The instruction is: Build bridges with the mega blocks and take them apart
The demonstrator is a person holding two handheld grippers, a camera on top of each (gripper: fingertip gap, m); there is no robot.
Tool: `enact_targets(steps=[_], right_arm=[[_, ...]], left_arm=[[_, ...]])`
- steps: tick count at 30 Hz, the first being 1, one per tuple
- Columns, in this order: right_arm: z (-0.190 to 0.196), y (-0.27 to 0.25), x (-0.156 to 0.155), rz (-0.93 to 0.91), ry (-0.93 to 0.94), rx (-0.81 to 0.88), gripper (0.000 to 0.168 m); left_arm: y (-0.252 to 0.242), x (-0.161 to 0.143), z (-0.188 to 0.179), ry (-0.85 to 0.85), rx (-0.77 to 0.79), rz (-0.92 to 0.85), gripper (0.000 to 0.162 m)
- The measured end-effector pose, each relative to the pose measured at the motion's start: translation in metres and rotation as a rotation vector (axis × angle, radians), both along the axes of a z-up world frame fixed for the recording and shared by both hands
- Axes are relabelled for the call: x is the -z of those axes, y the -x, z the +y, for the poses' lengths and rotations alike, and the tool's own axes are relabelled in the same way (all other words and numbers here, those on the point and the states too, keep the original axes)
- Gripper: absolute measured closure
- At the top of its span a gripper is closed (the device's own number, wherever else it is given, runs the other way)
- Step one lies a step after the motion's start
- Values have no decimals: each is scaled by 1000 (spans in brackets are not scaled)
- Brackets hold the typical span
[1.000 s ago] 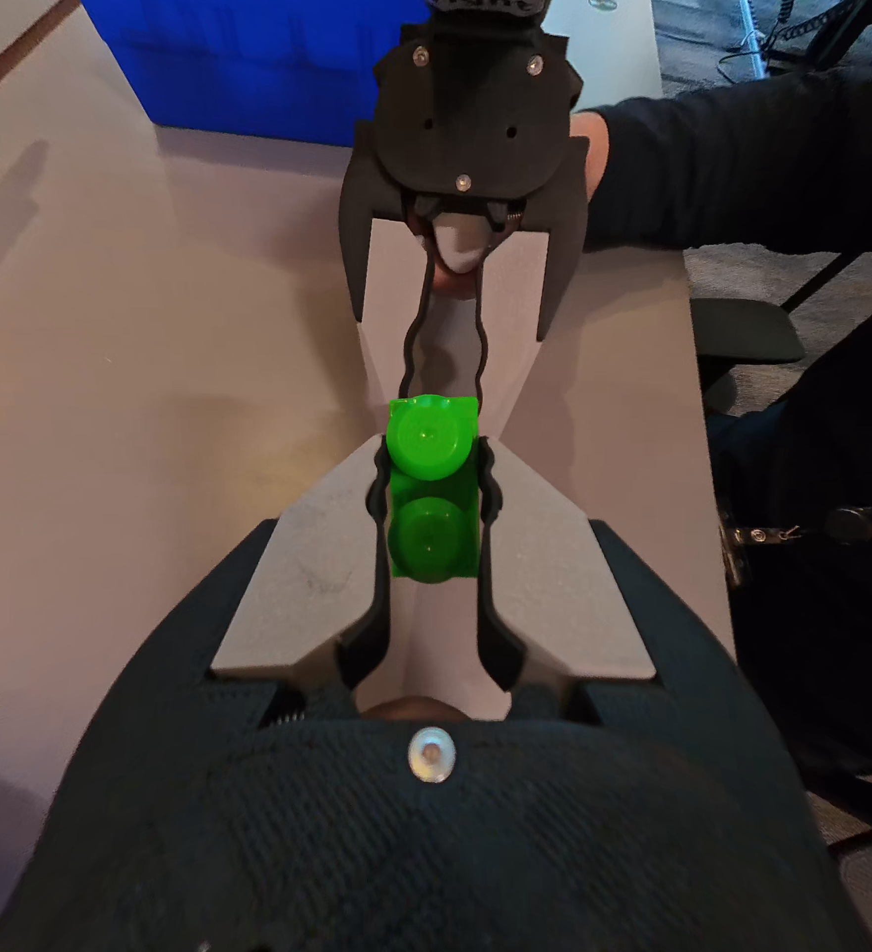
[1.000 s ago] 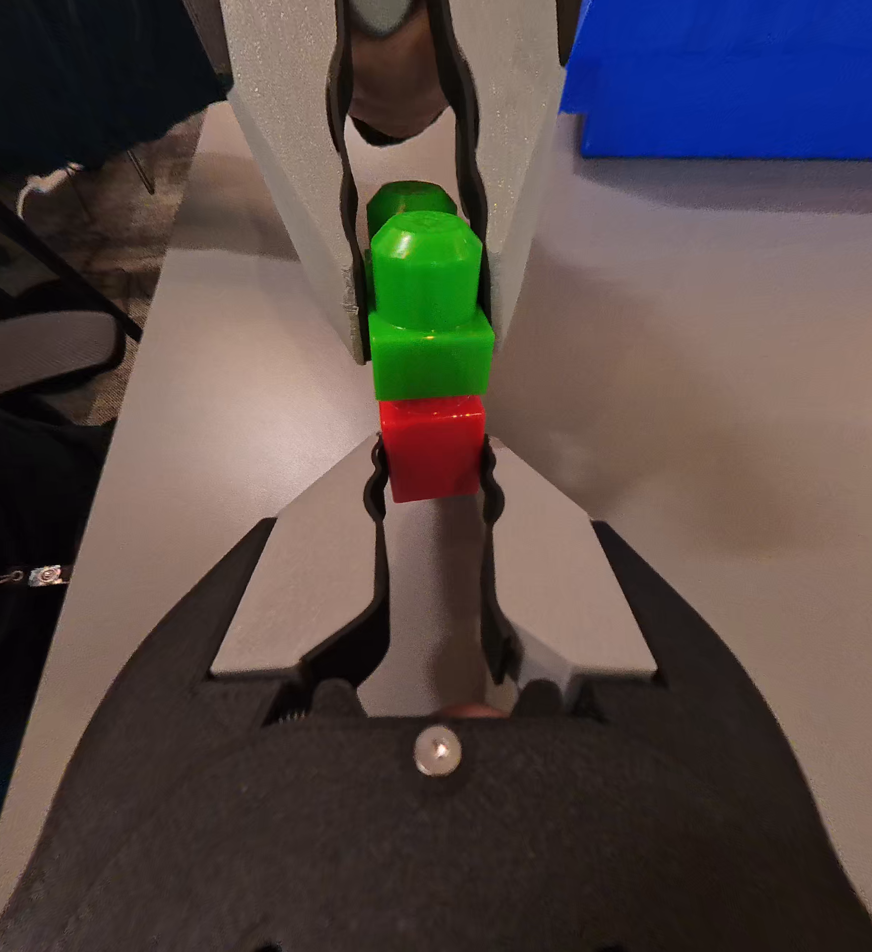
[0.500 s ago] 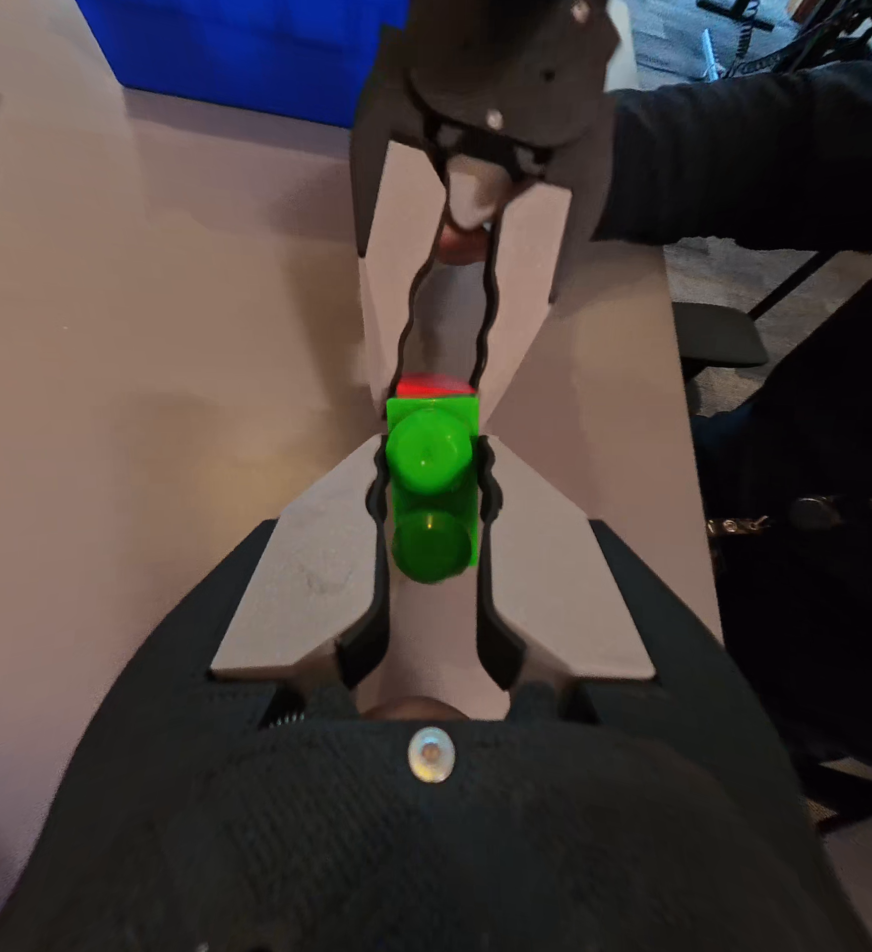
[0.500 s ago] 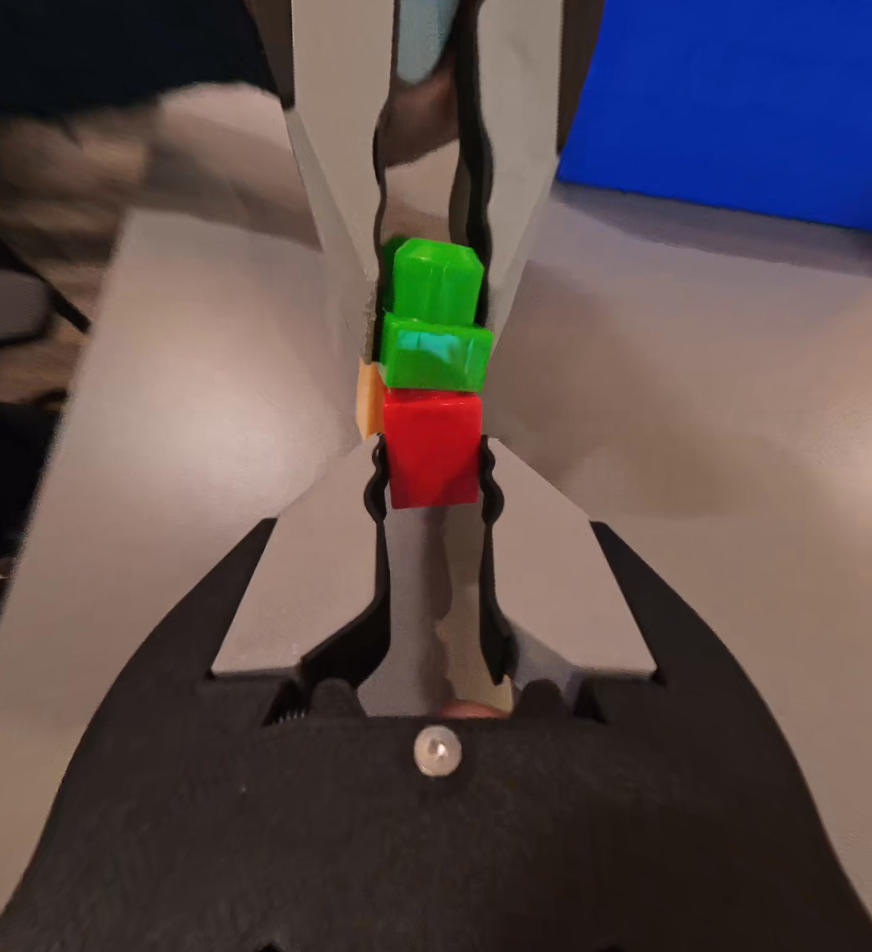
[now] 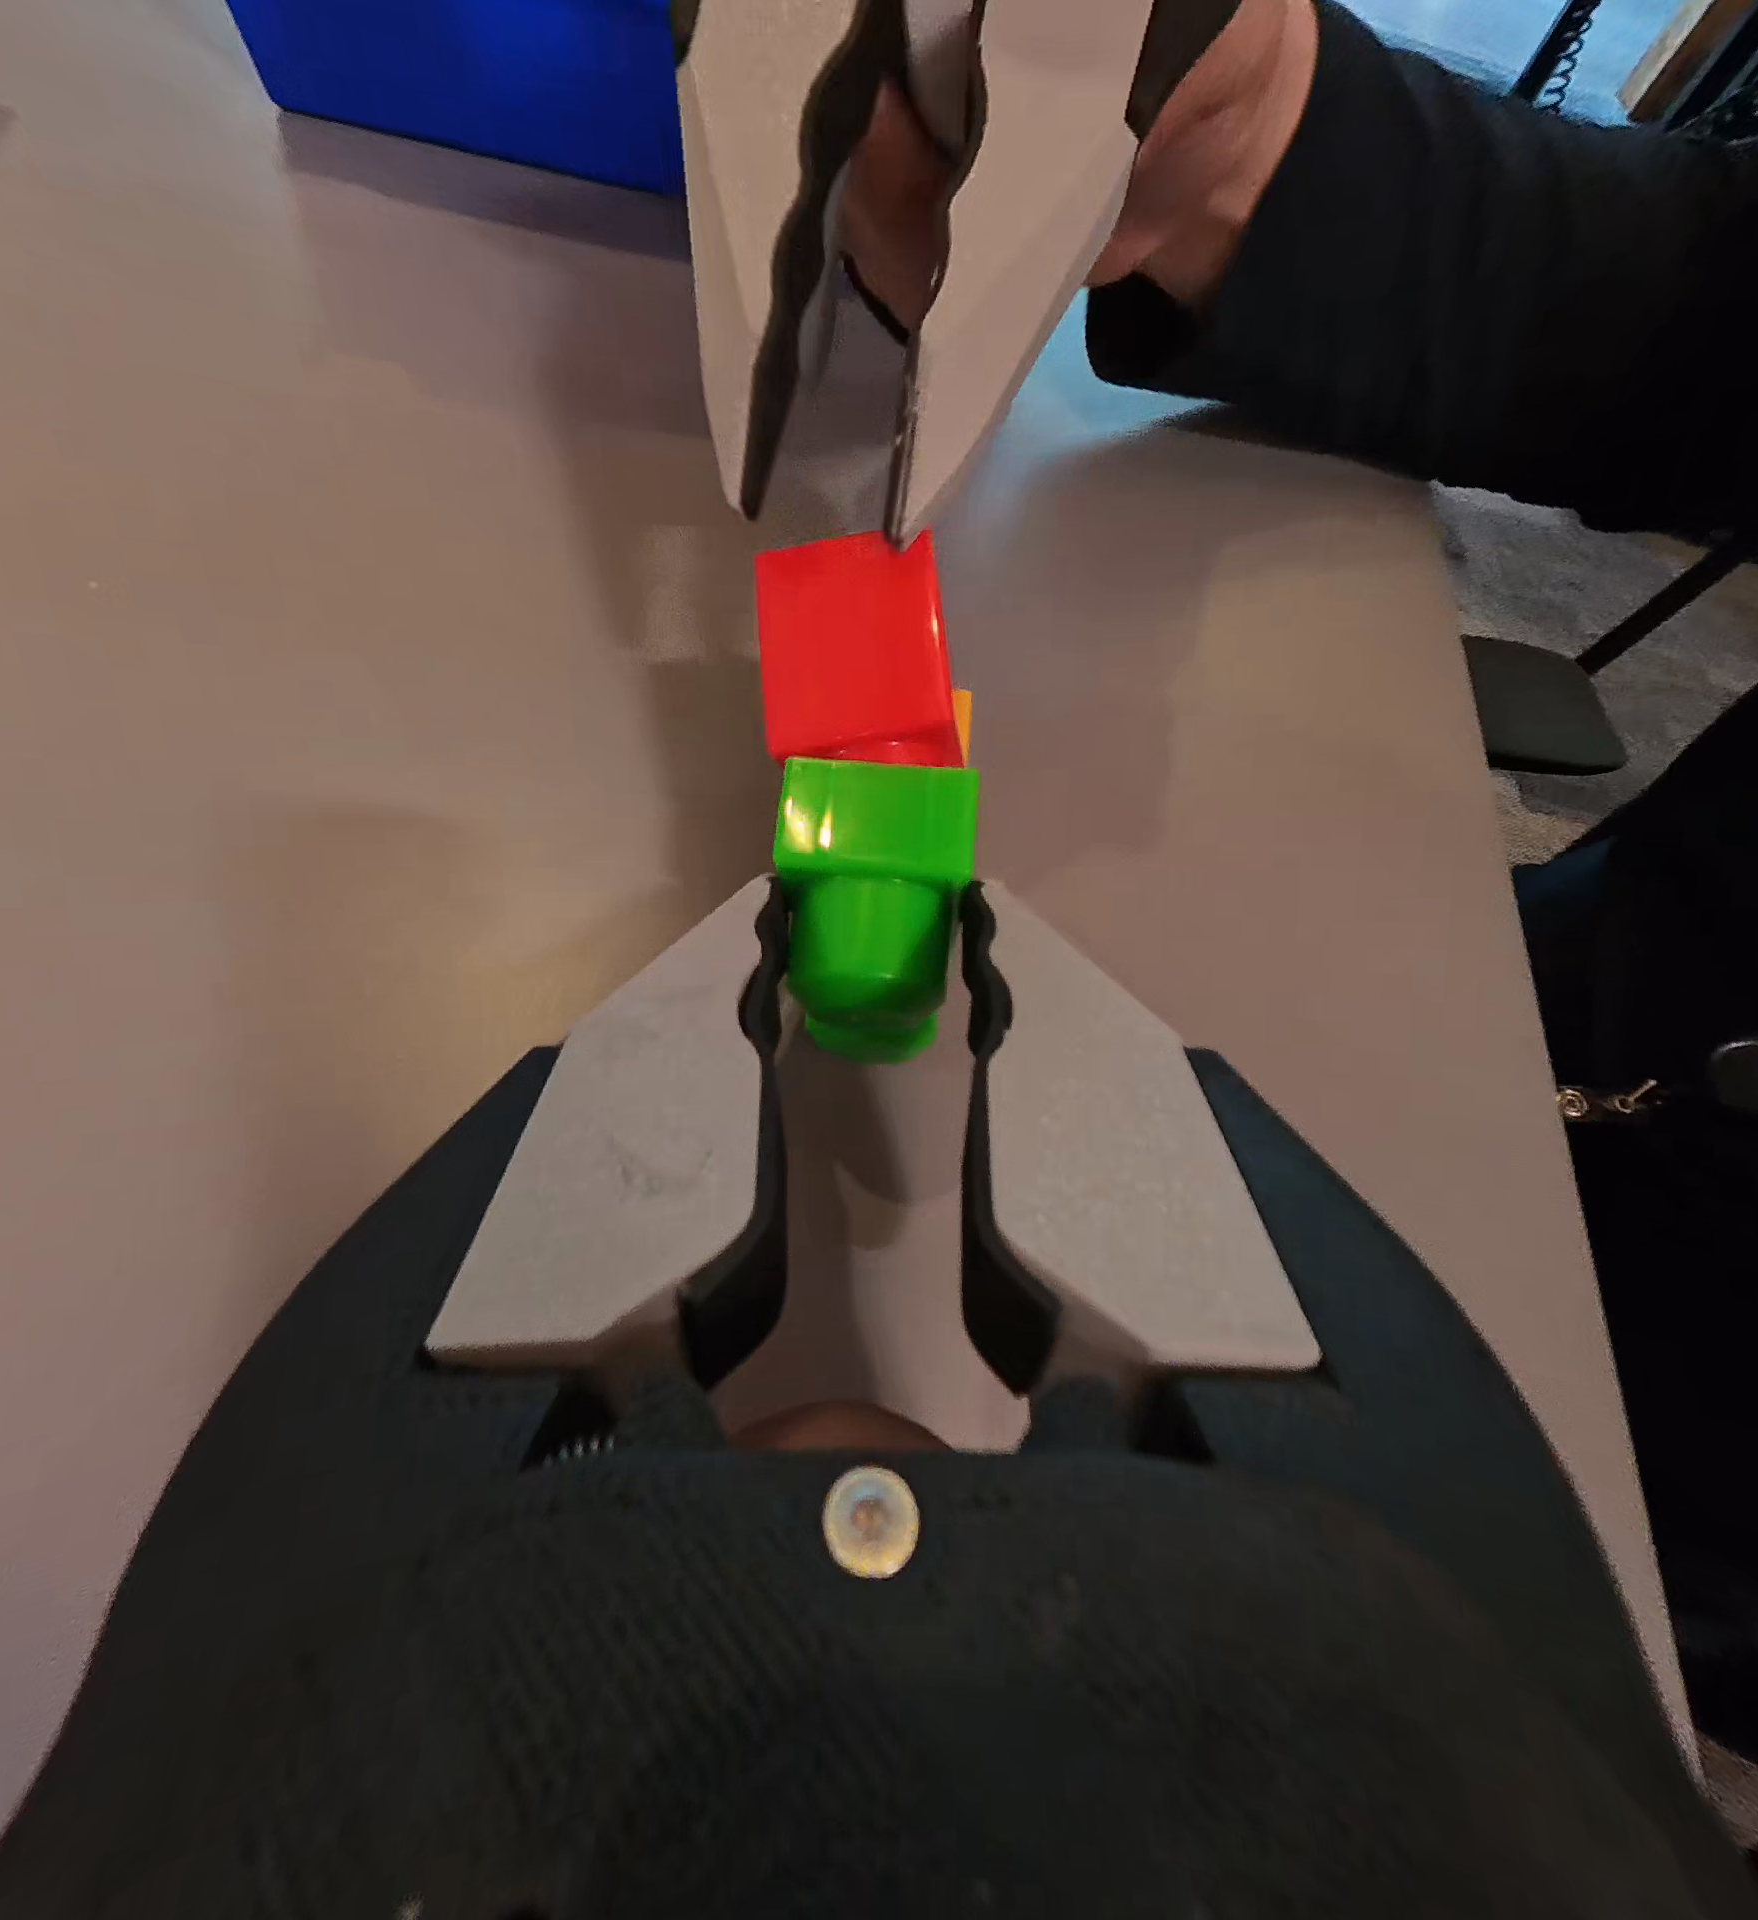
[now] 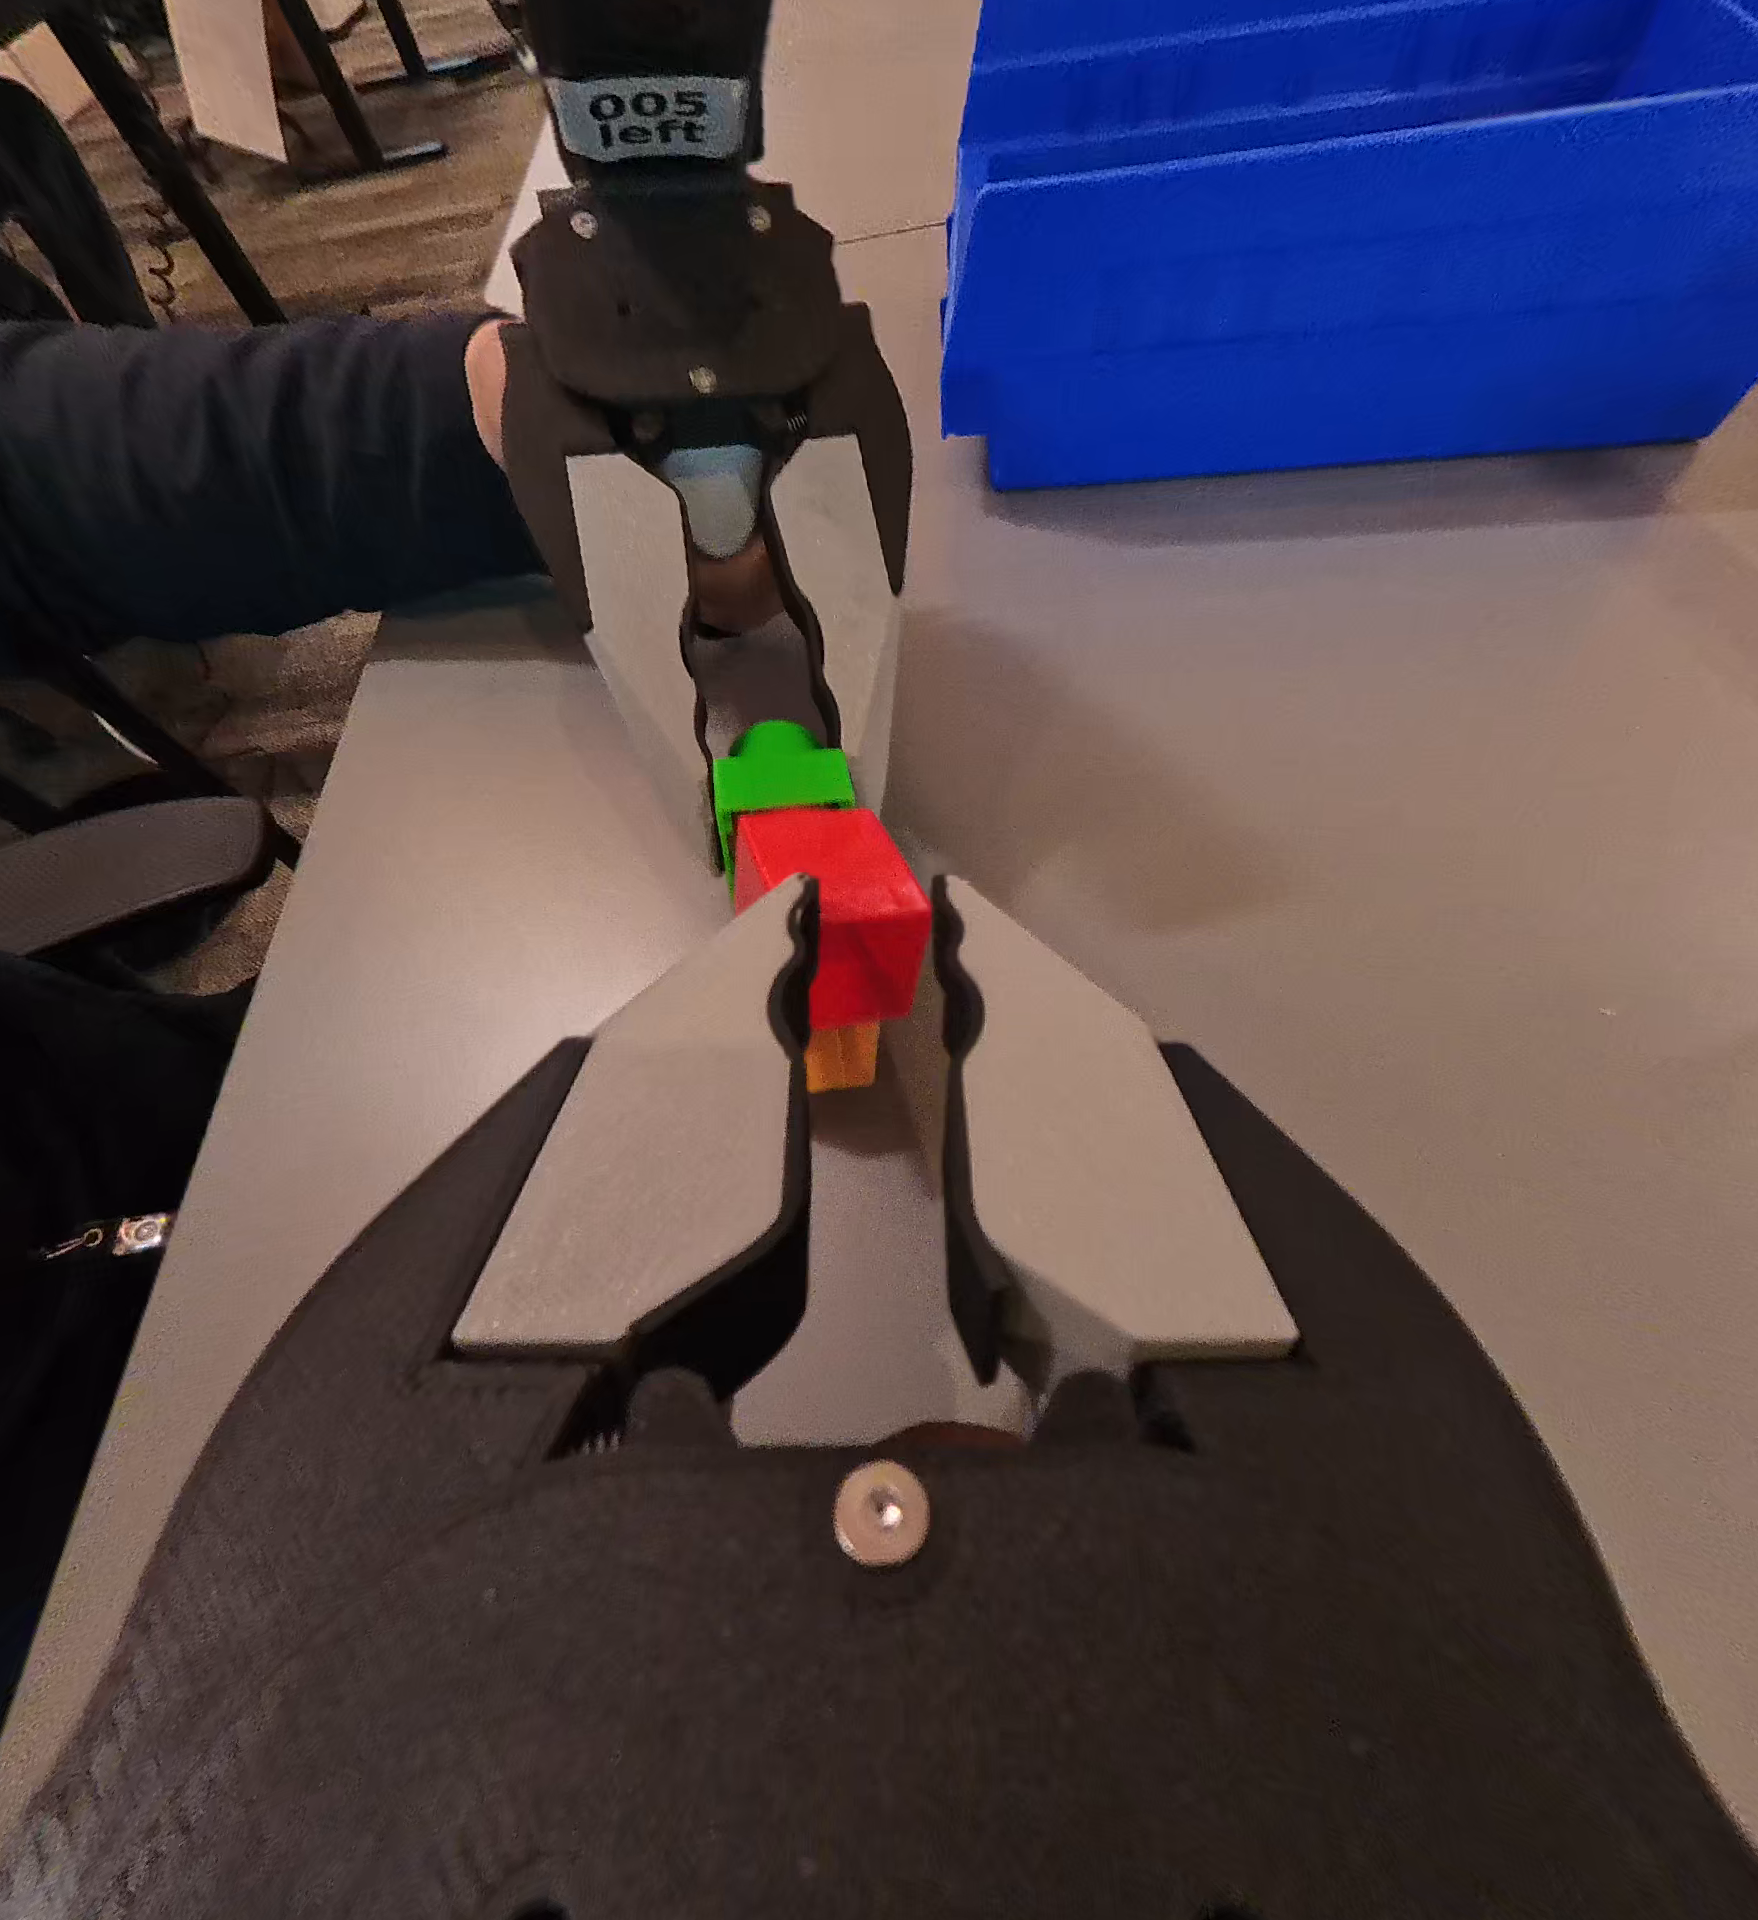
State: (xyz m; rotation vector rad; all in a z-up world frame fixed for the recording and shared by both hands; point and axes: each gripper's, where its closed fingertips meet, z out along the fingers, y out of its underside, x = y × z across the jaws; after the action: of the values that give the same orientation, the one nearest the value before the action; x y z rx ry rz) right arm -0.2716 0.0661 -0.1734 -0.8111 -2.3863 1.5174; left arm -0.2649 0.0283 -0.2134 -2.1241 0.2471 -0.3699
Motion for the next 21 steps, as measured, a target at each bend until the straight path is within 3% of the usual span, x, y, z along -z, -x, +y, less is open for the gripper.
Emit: enact_targets(steps=[2, 5, 6, 10, 12, 16, 21], right_arm=[[2, -1, -3, -16, 47, -6, 138], [-1, 1, 4, -72, 76, -15, 104], [-5, -1, 5, -73, 76, -40, 103], [-18, -2, 3, -11, 58, -69, 107], [-27, -7, 1, 14, 46, -106, 131], [-30, -7, 3, 41, 3, -93, 132], [-27, -4, -3, 51, 32, -62, 132]], left_arm=[[1, -2, -2, -15, -1, 5, 131], [-1, -11, -3, -47, 7, 11, 131], [-1, -14, -3, -49, 8, 27, 131], [0, -16, -6, 9, 28, 163, 131], [-1, -15, -7, 49, 38, 215, 131], [-1, -13, -8, 82, 39, 249, 131], [3, -22, -7, 19, -6, 141, 131]])
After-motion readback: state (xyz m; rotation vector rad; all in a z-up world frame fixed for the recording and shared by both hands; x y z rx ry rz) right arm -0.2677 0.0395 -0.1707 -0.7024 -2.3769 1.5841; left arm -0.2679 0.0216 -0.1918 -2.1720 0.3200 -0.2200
